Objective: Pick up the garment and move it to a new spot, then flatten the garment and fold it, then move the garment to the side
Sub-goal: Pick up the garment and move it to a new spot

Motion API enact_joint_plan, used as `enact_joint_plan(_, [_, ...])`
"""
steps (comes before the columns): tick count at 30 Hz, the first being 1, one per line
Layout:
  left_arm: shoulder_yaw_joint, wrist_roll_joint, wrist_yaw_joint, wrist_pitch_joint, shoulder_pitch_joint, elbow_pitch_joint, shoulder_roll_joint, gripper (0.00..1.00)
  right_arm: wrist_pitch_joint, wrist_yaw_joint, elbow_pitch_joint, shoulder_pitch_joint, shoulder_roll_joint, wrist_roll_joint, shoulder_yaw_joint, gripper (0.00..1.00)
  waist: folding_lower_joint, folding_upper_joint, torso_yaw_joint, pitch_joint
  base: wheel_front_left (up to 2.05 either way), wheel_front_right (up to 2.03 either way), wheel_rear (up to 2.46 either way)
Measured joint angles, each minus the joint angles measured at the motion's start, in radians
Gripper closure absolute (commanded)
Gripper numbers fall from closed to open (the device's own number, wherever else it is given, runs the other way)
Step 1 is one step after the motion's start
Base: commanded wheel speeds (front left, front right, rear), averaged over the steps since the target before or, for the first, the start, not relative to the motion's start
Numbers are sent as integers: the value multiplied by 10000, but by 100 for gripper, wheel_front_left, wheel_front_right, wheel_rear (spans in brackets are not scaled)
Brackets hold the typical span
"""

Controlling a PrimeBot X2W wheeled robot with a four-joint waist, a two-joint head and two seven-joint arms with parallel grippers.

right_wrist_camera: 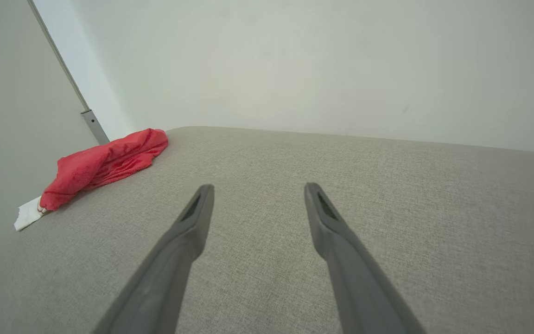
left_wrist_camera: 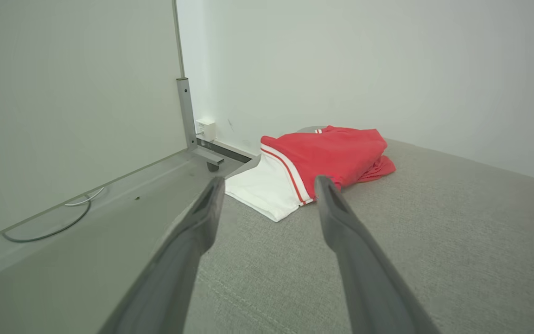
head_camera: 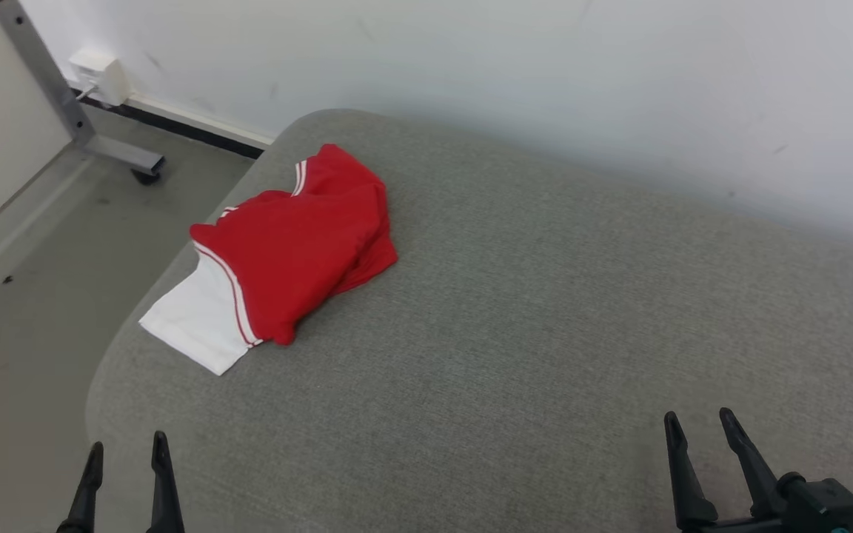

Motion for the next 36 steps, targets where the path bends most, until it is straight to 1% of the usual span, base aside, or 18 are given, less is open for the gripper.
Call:
enact_joint_plan(4, [211, -90, 44, 0, 109, -73, -2, 0, 73, 0, 35, -132, -31, 0, 190, 0, 0, 0, 442, 64, 0, 0, 0])
enact_joint_plan(8, [255, -98, 59, 0, 164, -117, -4, 0, 73, 0, 96, -224, -90, 4, 263, 0, 0, 0, 614, 154, 0, 0, 0])
enact_joint_plan(15, [221, -109, 71, 0, 122, 12, -12, 0, 56, -2, 150, -192, -119, 15, 163, 0, 0, 0, 545, 83, 0, 0, 0])
enact_joint_plan(19, [274, -121, 40, 0, -360, 102, 75, 0, 77, 0, 58, -213, -130, -21, 19, 0, -1, 0, 316, 82, 0, 0, 0])
enact_joint_plan(24, [276, -213, -44, 0, -1758, 353, 497, 0, 173, 0, -213, -416, -357, -94, -376, 0, 0, 0, -172, 276, 0, 0, 0])
enact_joint_plan(27, [326, -368, -58, 40, -2923, 667, 953, 0, 261, 0, -385, -514, -554, -138, -637, 0, 0, 0, -543, 524, 0, 0, 0])
enact_joint_plan(33, [341, -817, -136, 366, -5374, 1152, 1806, 0, 412, 0, -947, -821, -809, -199, -1267, 0, 1, 1, -1296, 1324, 0, 0, 0])
enact_joint_plan(36, [357, -972, -138, 585, -6422, 1505, 2098, 0, 408, -2, -1210, -927, -851, -219, -1845, 0, 1, 1, -1670, 1791, 0, 0, 0])
